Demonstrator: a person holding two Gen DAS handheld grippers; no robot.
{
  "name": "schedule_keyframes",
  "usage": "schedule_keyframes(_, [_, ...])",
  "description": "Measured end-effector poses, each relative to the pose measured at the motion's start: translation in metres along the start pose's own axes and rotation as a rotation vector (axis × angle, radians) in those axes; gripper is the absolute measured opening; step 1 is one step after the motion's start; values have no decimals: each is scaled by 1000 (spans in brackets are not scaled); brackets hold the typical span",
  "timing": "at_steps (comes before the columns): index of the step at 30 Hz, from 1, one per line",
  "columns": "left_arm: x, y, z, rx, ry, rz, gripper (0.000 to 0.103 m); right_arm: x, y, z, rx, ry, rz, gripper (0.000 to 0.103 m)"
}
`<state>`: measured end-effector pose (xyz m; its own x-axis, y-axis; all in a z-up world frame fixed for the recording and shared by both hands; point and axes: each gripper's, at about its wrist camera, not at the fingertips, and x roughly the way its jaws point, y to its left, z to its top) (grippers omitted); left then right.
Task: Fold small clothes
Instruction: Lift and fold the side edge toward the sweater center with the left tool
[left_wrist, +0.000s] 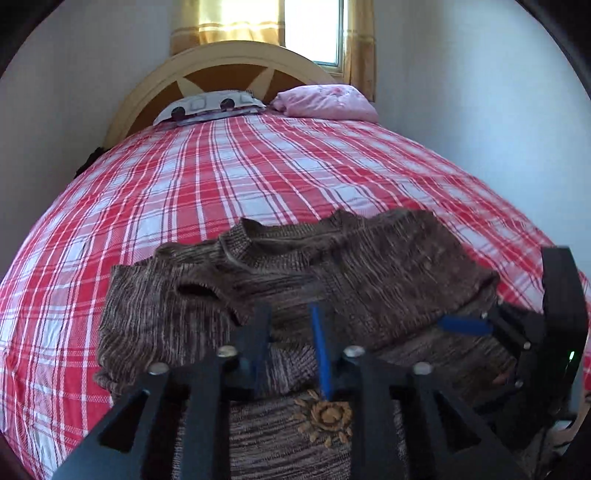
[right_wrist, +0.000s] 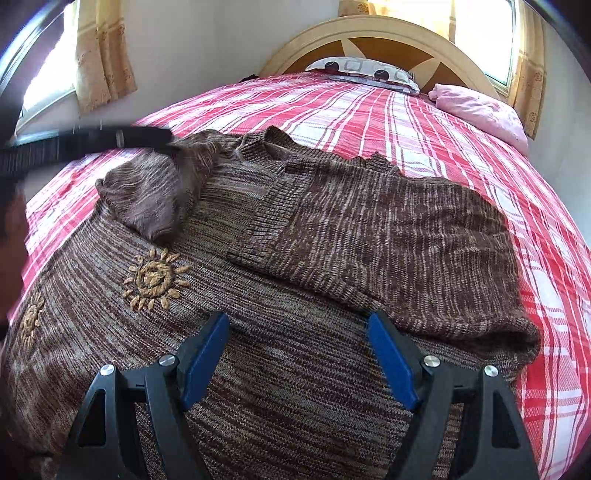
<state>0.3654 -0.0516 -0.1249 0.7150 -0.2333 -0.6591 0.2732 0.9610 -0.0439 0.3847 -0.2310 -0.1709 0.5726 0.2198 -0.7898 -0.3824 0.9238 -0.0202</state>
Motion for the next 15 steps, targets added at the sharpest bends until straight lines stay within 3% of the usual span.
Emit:
schedule_keyframes(2, [-14,8,-3,-1,-36,18,63,-1,-3,0,16,-6,14,78])
schedule_keyframes(4, [-31,30,-8,-15,-86,82,80,-2,-6,-1,31,-11,28,78])
schedule_keyframes(5, [-39,46,-11,-24,-113,127,83,-3,-7,-1,39,-14,35,78])
schedule_keyframes(10, [-32,121,-28,-76,-68,407,87,-1,-6,1,38,-2,31,78])
schedule_keyframes(12, [-17,151,-38,-148,9,437,88,-2,-2,5,19,16,31,78])
schedule_keyframes(15, [2,176,-52,-248,72,412,88,-19,8,22,19,17,-1,78])
